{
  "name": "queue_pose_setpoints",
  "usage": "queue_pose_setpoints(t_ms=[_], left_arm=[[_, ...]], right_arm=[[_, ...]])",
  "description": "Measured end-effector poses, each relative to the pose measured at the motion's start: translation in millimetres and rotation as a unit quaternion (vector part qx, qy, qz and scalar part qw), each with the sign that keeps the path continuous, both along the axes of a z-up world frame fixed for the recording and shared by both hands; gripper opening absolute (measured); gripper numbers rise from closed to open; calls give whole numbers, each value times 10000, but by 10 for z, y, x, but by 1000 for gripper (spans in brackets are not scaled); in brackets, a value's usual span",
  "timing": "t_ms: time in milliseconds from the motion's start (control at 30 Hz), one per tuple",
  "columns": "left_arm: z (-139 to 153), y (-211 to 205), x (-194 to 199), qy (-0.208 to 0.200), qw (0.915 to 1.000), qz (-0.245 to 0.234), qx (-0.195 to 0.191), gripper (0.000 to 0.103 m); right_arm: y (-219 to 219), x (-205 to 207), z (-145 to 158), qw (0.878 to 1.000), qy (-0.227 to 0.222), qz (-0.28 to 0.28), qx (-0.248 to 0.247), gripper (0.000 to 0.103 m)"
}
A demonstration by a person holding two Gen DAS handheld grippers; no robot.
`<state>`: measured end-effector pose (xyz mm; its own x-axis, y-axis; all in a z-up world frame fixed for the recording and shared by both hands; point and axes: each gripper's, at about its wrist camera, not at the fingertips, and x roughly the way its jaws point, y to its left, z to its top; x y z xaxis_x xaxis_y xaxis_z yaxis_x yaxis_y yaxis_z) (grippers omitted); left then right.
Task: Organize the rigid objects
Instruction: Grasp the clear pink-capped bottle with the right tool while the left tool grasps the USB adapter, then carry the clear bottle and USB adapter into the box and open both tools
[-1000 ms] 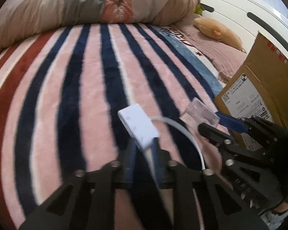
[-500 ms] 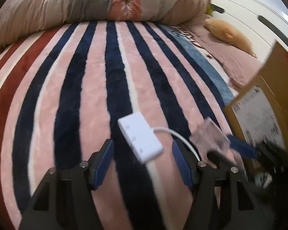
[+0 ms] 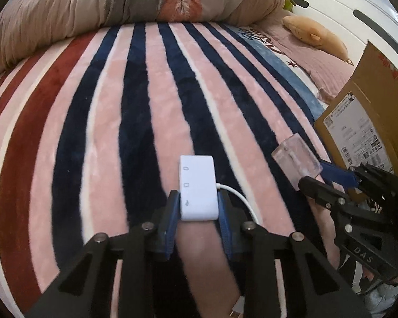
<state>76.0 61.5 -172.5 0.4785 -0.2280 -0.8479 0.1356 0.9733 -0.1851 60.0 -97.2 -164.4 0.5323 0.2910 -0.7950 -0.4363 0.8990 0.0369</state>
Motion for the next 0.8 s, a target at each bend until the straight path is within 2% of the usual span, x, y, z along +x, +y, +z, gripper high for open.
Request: queue_pose_setpoints(t_ms=[267,400,567,800], left_arm=[[-62,-52,12,-280,9993,258,0,25],[36,-4,-22,-363,9988,322,-66,25],[391,99,-180,-721,9964,434,-109,25],[1227,26,-491,-1573,9869,349,-38,25]], right_arm=[[54,143,-104,10000,22,-54,6,27],[91,103,-2,9998,-219,22,20,27],[130,-54,368,9976,-638,227,165,27],[47,-396,1130,9868,-1388,547,635,27]])
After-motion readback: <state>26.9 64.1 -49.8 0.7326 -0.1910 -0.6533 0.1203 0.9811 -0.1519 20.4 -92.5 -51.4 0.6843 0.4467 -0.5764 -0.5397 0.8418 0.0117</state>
